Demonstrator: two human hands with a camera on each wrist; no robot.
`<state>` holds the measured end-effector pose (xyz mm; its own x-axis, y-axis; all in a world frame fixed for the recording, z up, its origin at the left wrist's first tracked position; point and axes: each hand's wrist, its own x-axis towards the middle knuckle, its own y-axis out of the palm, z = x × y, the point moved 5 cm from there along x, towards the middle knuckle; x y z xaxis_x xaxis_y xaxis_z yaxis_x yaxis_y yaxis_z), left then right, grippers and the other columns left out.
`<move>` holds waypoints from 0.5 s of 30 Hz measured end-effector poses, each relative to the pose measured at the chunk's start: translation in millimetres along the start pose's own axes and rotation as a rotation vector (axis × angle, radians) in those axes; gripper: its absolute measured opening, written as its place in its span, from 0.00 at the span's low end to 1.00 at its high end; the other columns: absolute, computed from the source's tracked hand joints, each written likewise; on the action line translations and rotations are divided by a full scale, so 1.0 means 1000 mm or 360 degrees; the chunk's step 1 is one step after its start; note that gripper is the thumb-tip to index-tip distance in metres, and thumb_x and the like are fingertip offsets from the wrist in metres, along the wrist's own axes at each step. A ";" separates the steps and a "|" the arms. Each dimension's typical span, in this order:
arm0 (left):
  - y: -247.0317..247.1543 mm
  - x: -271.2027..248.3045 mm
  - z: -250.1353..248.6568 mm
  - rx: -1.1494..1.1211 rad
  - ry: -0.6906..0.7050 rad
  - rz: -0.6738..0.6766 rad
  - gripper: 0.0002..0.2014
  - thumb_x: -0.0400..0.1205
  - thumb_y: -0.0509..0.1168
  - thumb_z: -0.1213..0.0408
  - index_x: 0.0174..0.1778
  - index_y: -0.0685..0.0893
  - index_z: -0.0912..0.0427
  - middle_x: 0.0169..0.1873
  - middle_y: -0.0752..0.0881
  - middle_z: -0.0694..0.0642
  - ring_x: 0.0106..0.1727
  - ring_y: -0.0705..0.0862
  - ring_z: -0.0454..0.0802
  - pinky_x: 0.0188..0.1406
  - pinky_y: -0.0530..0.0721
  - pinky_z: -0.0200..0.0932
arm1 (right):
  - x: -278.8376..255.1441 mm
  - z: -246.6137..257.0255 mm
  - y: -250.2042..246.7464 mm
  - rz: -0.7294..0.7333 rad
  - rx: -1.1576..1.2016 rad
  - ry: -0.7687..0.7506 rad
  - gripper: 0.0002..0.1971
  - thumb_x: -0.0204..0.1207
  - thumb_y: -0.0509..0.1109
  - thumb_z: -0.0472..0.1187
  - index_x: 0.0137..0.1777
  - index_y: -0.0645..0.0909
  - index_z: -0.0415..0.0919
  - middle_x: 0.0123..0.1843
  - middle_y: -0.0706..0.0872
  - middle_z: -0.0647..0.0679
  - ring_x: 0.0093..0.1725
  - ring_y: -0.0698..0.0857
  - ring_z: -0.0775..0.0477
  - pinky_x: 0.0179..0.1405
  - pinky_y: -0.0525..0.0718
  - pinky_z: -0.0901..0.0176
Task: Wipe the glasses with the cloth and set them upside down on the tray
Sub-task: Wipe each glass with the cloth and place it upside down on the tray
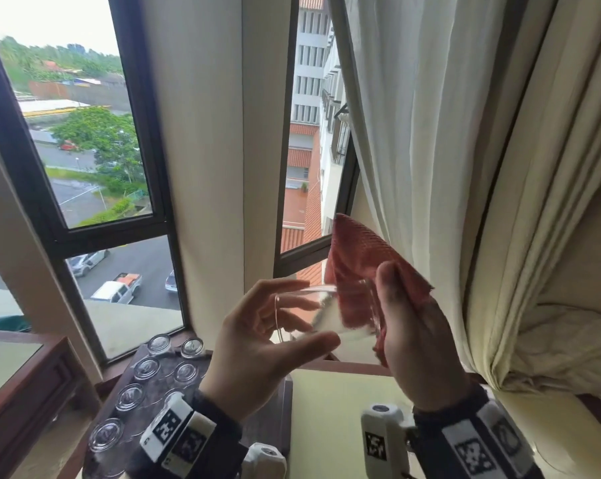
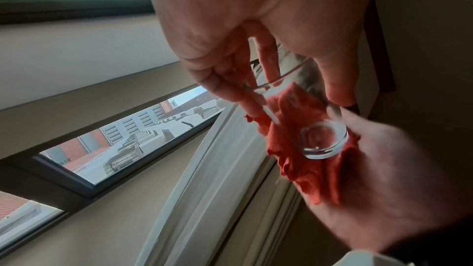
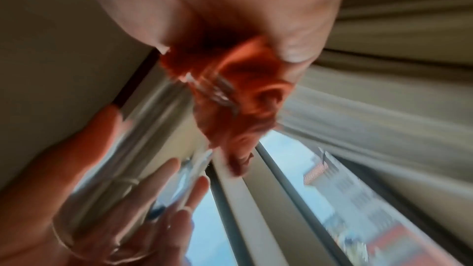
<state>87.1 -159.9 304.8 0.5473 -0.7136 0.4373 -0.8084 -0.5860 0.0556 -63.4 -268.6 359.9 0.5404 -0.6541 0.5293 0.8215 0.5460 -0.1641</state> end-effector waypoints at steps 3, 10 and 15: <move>-0.005 0.003 0.001 -0.0040 -0.0031 -0.0073 0.33 0.59 0.90 0.46 0.61 0.89 0.43 0.53 0.94 0.58 0.46 0.94 0.61 0.48 0.95 0.56 | -0.015 -0.011 0.008 0.0045 -0.0048 0.0147 0.32 0.80 0.52 0.72 0.66 0.81 0.49 0.39 0.91 0.50 0.36 0.90 0.42 0.35 0.91 0.59; -0.003 0.001 0.004 0.0016 -0.0058 -0.0049 0.32 0.64 0.89 0.50 0.64 0.89 0.48 0.54 0.94 0.60 0.46 0.93 0.61 0.51 0.93 0.69 | -0.017 0.020 0.032 0.0214 -0.0910 -0.0685 0.22 0.90 0.58 0.45 0.82 0.74 0.43 0.84 0.72 0.49 0.86 0.66 0.46 0.82 0.70 0.37; 0.001 -0.008 -0.001 0.0026 -0.0027 0.0035 0.31 0.61 0.89 0.51 0.61 0.89 0.41 0.53 0.94 0.57 0.46 0.94 0.56 0.48 0.94 0.49 | 0.002 0.017 0.005 0.0116 -0.0290 0.0001 0.18 0.85 0.58 0.60 0.49 0.84 0.50 0.33 0.88 0.63 0.35 0.86 0.65 0.36 0.82 0.73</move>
<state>81.8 -154.2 302.5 0.5329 -0.7328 0.4230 -0.8169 -0.5759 0.0314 -61.5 -258.6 375.0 0.5996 -0.6167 0.5101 0.7996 0.4879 -0.3501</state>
